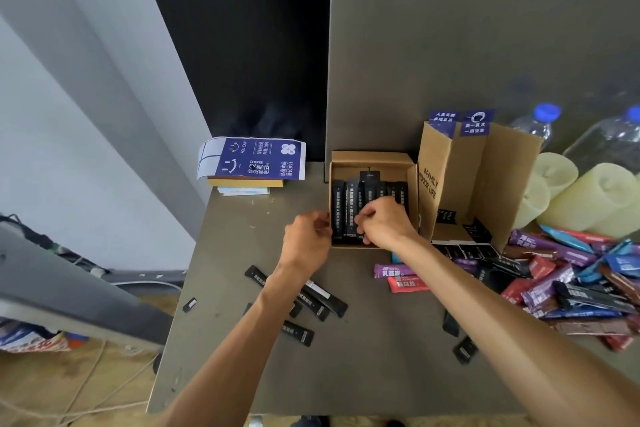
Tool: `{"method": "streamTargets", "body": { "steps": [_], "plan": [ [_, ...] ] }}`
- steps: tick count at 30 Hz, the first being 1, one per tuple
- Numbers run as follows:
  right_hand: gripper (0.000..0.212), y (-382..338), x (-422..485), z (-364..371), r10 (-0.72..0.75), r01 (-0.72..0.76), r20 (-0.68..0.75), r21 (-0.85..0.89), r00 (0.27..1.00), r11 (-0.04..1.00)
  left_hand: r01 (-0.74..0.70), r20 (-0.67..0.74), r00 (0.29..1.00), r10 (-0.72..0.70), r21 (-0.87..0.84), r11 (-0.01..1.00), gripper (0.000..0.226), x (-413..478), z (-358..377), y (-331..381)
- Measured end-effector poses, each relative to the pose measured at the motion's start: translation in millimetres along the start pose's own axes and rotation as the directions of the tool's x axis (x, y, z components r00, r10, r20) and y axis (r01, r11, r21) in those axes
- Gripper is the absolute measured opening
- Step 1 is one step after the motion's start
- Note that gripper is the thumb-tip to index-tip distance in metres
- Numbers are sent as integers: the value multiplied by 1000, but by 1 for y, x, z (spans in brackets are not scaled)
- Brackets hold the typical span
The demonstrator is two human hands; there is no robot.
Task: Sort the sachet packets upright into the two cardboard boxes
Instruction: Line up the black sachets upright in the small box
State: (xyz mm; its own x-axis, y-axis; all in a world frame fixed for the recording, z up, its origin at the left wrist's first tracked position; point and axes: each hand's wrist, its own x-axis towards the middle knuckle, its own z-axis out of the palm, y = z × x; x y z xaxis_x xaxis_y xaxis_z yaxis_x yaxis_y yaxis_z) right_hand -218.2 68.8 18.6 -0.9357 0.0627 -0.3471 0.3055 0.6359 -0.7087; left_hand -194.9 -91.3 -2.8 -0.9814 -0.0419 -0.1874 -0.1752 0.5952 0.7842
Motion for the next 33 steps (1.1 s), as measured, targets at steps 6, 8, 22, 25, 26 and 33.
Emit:
{"method": "streamTargets", "body": {
  "steps": [6, 8, 22, 25, 26, 33],
  "plan": [
    [15, 0, 10, 4, 34, -34, 17, -10, 999, 999, -22, -7, 1000, 22, 1, 1000, 26, 2, 1, -2],
    [16, 0, 13, 5, 35, -35, 20, -27, 999, 999, -26, -12, 1000, 26, -6, 1000, 26, 3, 1, -3],
    [6, 6, 17, 15, -35, 29, -68, -90, 997, 996, -7, -12, 1000, 7, -9, 1000, 27, 2, 2, -4],
    [6, 8, 18, 17, -30, 23, -81, -81, 996, 996, -7, -13, 1000, 7, -11, 1000, 27, 2, 1, -4],
    [7, 9, 19, 17, -26, 20, -86, -79, 996, 997, -6, -14, 1000, 6, -12, 1000, 27, 2, 2, -4],
    [7, 9, 17, 16, -35, 30, -79, -58, 996, 998, -11, -11, 1000, 11, -23, 1000, 26, 1, 1, -4]
  ]
}}
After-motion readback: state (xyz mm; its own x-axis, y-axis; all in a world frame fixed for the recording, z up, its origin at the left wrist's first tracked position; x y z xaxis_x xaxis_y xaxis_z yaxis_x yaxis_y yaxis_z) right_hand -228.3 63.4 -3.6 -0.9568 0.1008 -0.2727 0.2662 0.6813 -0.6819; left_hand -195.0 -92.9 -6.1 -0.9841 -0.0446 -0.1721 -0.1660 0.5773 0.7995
